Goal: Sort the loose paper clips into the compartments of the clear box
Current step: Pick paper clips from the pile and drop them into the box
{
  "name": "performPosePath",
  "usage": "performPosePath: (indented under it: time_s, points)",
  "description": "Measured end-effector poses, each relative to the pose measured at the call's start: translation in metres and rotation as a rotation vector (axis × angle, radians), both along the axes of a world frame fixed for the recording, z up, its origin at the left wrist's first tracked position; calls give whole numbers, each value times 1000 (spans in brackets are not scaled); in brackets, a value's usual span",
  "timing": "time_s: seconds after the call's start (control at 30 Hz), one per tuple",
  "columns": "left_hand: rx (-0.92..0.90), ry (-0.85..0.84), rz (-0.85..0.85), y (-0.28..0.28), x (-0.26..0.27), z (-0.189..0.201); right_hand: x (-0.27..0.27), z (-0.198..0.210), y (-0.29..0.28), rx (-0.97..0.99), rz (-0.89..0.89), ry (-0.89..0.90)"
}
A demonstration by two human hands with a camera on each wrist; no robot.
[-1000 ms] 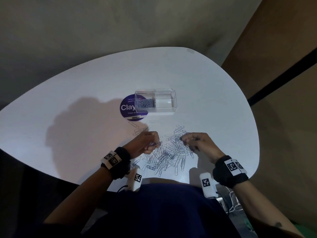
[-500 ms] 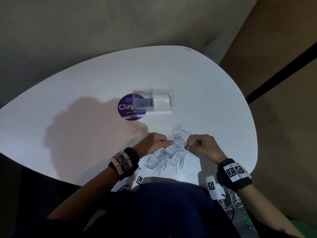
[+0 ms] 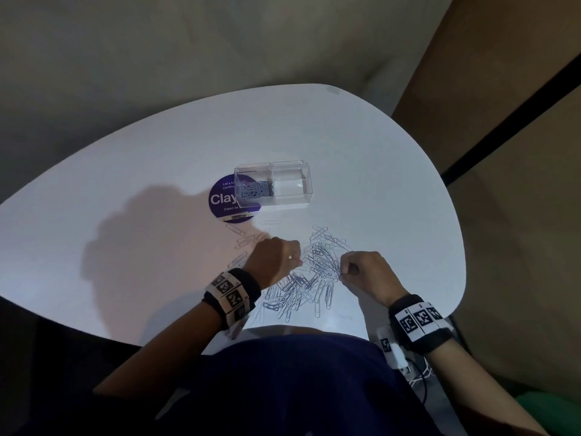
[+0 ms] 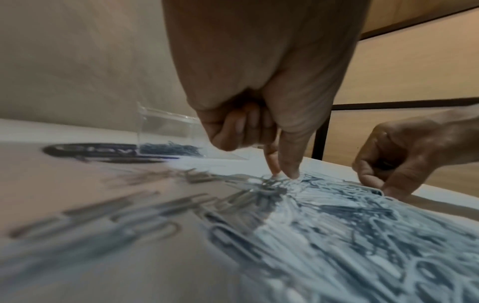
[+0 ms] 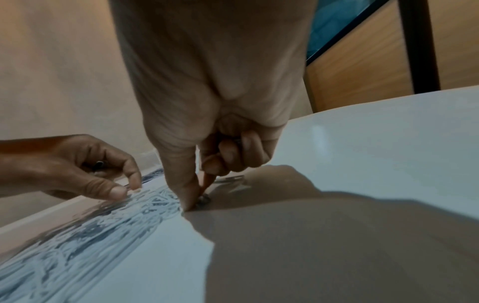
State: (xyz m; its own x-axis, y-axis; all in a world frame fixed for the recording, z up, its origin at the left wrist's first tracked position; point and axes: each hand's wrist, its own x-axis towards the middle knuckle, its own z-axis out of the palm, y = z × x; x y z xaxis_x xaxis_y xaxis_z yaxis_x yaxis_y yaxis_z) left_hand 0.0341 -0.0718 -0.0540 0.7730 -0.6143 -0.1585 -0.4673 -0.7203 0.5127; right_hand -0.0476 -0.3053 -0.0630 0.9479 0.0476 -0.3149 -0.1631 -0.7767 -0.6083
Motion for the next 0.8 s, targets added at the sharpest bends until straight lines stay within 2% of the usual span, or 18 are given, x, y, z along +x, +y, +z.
performPosePath:
  time_s: [0.13,0.27,0.33,0.47,0.53,0.67,0.8]
  points:
    - [22,-114,46,12,5,1,0,0,-2,59,-14,42]
    - [7,52,-173,17,-4,1,1,6,-4,225,-117,87]
    - [40,108,-226,15,-9,-2,4,9,-5,278,-188,94]
    - [65,31,-270,10,-12,-7,7,10,-8,554,-386,176]
    - [41,27,-246,12,-9,-10,9,15,-6,644,-416,218]
    - [-118,230,-139,16,-6,-10,13,27,0,779,-416,262]
    - [-255,603,62,21,-1,5,17,25,10,763,-311,254]
